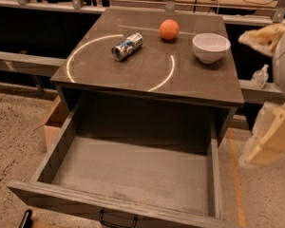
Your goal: Close top drawer
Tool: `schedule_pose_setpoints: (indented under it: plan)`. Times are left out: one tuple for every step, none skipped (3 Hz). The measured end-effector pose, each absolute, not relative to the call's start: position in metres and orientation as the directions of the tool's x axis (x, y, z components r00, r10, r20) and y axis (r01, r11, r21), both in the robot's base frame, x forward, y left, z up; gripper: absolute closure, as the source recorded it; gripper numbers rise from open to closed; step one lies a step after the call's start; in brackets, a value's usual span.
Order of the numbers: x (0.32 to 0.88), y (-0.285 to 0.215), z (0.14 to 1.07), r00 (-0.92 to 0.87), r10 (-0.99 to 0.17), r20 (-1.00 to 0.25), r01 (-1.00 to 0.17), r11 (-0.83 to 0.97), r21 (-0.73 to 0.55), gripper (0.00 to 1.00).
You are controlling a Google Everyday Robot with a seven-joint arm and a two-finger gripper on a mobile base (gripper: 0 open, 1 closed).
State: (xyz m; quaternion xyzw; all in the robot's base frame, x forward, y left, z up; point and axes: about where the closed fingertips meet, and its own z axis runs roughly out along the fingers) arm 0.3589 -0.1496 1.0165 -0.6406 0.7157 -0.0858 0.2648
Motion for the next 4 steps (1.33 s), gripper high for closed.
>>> schedule_pose_setpoints:
  plan:
    - [0.345, -0.142, 0.953, -0.061, -0.965, -0.256, -0.905, 0.162, -0.393, 0.00]
    - [0.336, -0.142, 0.881, -0.100, -0.965, -0.244, -0.936, 0.174, -0.305, 0.00]
    - [0.336, -0.142, 0.881, -0.100, -0.965, -0.244, -0.936, 0.174, -0.305, 0.00]
    - [0.339, -0.137, 0.862, -0.089, -0.961, -0.263, -0.934, 0.172, -0.312, 0.00]
